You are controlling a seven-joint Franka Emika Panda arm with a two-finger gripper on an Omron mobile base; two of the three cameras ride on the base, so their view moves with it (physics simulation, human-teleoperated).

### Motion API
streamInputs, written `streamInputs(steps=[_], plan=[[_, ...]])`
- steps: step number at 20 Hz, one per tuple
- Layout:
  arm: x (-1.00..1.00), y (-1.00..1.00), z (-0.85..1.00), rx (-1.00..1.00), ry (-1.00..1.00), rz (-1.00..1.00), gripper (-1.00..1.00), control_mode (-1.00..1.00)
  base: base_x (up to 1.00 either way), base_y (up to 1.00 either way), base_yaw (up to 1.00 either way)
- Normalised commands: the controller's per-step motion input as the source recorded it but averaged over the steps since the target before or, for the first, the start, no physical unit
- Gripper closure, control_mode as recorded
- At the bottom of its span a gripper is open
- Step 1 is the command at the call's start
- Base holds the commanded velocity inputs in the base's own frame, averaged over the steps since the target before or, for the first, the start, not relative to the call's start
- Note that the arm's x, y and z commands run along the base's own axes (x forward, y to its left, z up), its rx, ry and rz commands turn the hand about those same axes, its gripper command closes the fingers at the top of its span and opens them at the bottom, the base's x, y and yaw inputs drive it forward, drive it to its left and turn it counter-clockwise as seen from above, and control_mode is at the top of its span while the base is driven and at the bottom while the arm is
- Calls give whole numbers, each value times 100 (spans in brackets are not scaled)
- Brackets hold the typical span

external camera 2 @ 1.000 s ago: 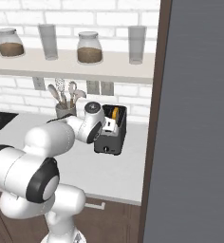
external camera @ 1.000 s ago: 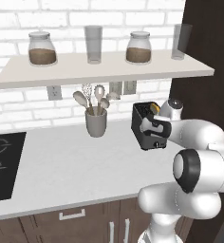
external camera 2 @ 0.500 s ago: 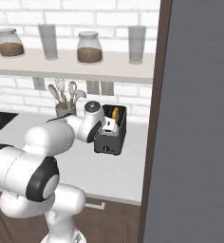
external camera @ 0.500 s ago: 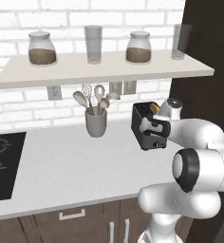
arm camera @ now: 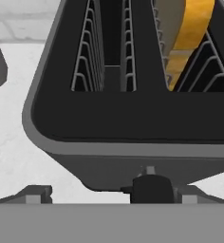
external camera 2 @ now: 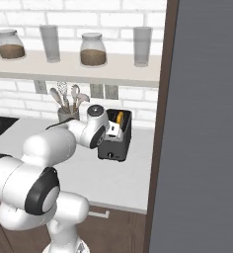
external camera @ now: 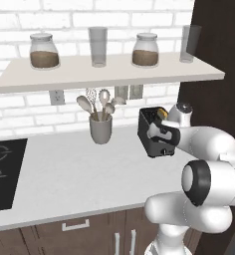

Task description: Start the toaster. Once the lever pops up, take the bread to the plate on the dining counter.

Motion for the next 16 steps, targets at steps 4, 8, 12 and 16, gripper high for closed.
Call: streamInputs(steps=[4,8,12,16], plan=[[0,0,16,0,0,0,-100,-100,0,0,0],[0,0,24,0,0,0,-100,-100,0,0,0],[0,4,6,0,0,0,-100,-100,0,0,0],[0,40,0,-2,0,0,-100,-100,0,0,0]])
